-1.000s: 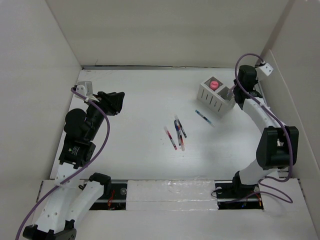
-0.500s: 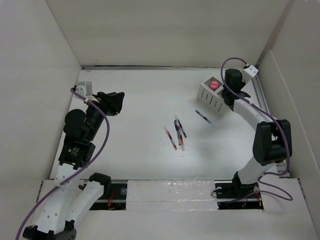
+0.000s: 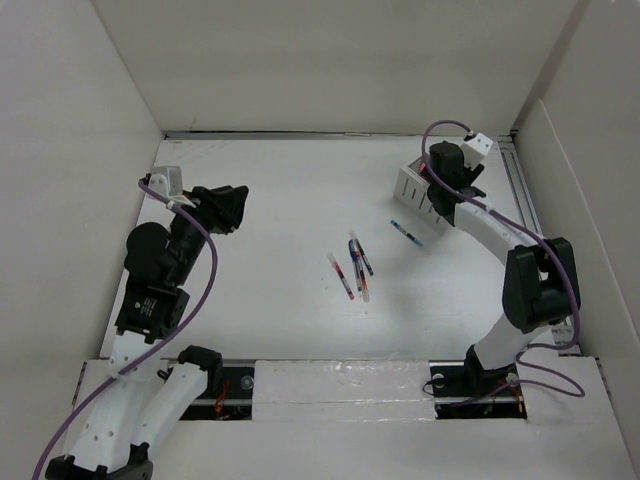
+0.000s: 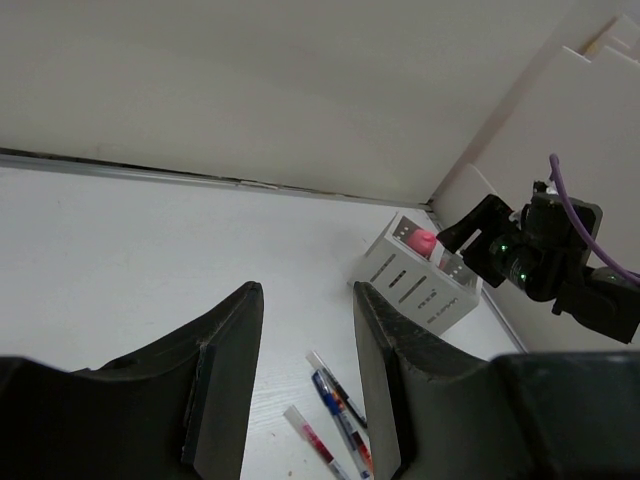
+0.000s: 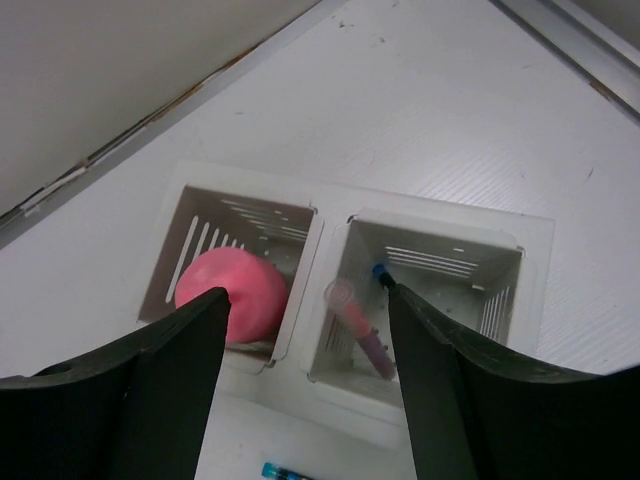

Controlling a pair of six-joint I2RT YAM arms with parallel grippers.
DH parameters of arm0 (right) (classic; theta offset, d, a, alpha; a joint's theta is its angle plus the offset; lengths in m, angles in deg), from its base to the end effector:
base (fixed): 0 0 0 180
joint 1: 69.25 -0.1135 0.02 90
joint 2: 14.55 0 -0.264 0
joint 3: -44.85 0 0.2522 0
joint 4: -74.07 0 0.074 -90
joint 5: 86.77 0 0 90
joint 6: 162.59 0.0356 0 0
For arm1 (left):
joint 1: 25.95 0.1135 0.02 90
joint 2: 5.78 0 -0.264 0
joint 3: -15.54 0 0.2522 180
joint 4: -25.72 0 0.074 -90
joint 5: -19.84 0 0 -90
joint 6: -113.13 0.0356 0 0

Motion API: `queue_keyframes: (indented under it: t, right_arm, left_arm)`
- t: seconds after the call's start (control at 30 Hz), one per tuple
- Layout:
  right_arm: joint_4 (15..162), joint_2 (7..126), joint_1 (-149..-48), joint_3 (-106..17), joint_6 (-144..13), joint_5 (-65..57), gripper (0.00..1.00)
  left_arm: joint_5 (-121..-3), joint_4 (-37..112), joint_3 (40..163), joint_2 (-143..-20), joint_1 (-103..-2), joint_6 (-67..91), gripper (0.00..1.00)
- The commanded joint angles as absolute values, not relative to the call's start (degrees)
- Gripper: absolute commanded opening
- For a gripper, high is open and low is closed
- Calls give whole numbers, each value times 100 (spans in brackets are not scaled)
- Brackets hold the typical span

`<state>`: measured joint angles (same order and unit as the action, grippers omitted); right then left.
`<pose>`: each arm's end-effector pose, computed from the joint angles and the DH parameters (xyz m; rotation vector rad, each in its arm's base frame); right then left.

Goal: Organize the desk

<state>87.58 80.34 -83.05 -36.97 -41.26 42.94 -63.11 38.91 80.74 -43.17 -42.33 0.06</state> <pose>0.3733 0.0683 0.2741 0.7011 1.7943 -0.1812 0.1322 -0.0434 0.4191 0.0285 1.3473 -0.6647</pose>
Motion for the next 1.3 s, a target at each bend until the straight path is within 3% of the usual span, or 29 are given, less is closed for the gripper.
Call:
queue_keyframes:
  t: [0.0,0.1,0.2,0.3,0.33,0.4,0.43,0.5,0.6,0.7,1.27]
  right_arm:
    - [8766,7713,-8436,-3782,-4104,4419,71]
    - [8959,7266,-8803,-3616,-4034,4323,71]
    - [8845,6887,-9557,-3239,-3955,4304,65]
    - [8853,6421,-10166,-2571,-3727,4480,30]
    - [8845,6246,-10429,-2256,-3656,4472,14]
    - [8923,6148,-10511,-1999,-3437,4096,9]
    - [9211,6182,-10511,-1693,-3114,3789,16]
    - [9318,6226,-10450,-1621,-2919,3620,17]
    - [9442,6481,-10160,-1392,-2821,3137,41]
    - [9556,6691,-9861,-1426,-2803,2820,56]
    - [9873,8458,-8850,-3077,-3673,1888,59]
  left_arm:
    - [-6225,3606,8019,-4322,-4204,-34,37]
    - [-6225,3614,8019,-4340,-4204,-34,37]
    - [-6251,3632,8045,-4349,-4204,-25,37]
    - [-6322,3649,8037,-4375,-4204,-16,37]
    - [-6322,3658,8063,-4418,-4204,-16,37]
    - [-6269,3650,8063,-4419,-4204,-7,37]
    - [-6269,3650,8063,-4419,-4204,-7,37]
    - [-6295,3658,8054,-4401,-4204,-7,37]
    - [-6287,3659,8054,-4357,-4204,-7,37]
    - [-6295,3650,8063,-4313,-4204,-16,37]
    - [-6339,3659,8063,-4243,-4204,-7,37]
